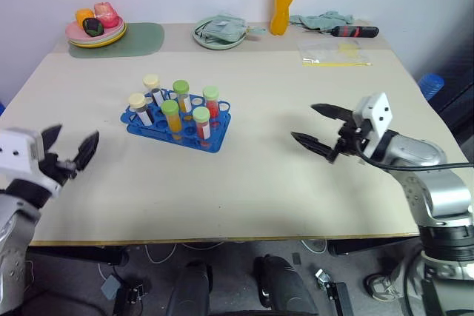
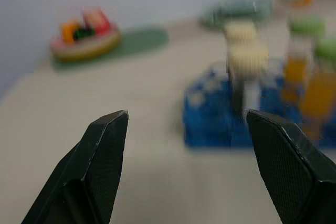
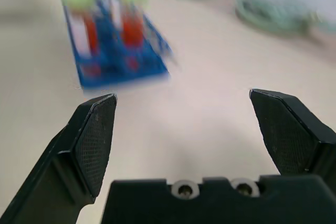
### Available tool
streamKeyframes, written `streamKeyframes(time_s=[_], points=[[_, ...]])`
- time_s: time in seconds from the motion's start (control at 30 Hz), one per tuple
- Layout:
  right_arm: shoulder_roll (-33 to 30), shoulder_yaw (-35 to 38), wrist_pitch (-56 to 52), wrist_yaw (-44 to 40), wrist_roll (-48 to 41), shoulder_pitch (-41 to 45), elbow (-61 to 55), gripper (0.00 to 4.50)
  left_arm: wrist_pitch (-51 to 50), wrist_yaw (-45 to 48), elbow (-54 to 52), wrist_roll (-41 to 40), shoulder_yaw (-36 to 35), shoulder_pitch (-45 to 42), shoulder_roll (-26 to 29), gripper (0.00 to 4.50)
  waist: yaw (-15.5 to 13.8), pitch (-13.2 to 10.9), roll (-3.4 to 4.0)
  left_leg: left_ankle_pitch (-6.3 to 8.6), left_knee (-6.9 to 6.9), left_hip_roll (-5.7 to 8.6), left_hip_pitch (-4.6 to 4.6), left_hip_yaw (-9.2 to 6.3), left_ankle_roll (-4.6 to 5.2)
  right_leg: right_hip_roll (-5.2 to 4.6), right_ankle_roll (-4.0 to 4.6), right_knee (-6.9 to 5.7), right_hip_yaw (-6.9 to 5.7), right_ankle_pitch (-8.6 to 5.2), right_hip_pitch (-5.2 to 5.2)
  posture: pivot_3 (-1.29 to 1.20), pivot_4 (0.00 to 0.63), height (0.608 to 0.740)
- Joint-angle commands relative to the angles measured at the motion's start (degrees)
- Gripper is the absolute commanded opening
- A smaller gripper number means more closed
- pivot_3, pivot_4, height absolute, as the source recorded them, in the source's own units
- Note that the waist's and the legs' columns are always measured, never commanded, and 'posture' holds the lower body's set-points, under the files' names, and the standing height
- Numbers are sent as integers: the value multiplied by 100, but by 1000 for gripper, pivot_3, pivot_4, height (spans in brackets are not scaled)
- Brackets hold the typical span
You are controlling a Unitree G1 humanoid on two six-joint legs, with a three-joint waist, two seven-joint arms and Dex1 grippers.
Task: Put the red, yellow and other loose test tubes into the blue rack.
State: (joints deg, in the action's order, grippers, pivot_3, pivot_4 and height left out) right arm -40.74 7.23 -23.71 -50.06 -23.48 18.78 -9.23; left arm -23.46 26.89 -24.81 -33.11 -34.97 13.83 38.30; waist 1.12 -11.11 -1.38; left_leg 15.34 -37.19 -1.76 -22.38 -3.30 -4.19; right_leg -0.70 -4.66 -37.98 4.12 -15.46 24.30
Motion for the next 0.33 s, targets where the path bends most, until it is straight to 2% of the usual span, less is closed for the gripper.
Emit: streamKeyframes(time_s=[0.03,0.33], points=[[-150,212,107,-154,-63,-47,147,4500,94,239,-100,34,-158,180,9,3674,3,0,0,0,0,-1,1,1,0,1,0,0,1,0,0,0,150,740],[-100,36,302,-260,127,49,516,4500,147,176,-222,294,74,469,-321,3674,11,0,0,0,0,-4,2,2,1,5,-13,-1,4,7,0,0,150,740]])
